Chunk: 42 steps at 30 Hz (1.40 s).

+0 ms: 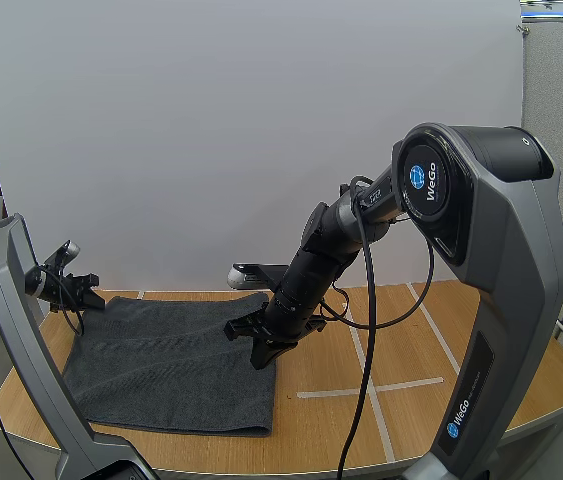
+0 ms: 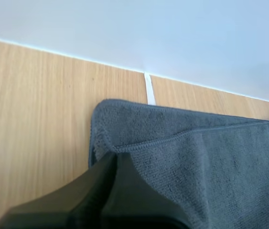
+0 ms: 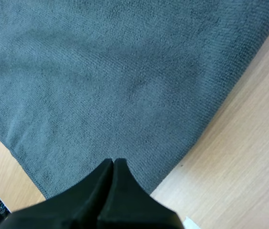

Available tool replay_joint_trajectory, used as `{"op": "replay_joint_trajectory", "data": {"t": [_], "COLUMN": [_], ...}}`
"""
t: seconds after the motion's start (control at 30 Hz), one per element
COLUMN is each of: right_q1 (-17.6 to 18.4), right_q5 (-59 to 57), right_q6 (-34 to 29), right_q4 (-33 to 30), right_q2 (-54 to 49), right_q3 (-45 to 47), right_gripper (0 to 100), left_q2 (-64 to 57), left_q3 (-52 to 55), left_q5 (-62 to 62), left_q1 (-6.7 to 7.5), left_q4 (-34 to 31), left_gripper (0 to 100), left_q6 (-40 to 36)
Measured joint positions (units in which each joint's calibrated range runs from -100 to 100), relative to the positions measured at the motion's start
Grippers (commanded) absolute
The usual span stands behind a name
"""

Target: Fold the towel

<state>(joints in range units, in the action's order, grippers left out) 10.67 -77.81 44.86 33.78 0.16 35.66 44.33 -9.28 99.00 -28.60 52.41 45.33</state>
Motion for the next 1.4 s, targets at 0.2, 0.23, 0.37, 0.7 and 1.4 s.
{"op": "replay_joint_trajectory", "data": {"t": [0.2,0.23,0.37,0.7,1.4], "right_q1": [0.00,0.00,0.00,0.00,0.00], "right_q5": [-0.29,-0.29,-0.29,-0.29,-0.29], "right_q6": [0.00,0.00,0.00,0.00,0.00], "right_q4": [0.00,0.00,0.00,0.00,0.00], "right_q2": [0.00,0.00,0.00,0.00,0.00], "right_q3": [0.00,0.00,0.00,0.00,0.00], "right_gripper": [0,0,0,0,0], "left_q2": [0.10,0.10,0.10,0.10,0.10], "left_q3": [-3.58,-3.62,-4.26,-4.26,-4.36], "left_q5": [0.00,0.00,0.00,0.00,0.00], "left_q1": [0.54,0.62,0.96,2.25,2.00], "left_q4": [1.73,1.73,2.72,3.05,-1.12], "left_gripper": [0,0,0,9,100], "left_q6": [0.09,0.09,0.19,0.36,-0.83]}}
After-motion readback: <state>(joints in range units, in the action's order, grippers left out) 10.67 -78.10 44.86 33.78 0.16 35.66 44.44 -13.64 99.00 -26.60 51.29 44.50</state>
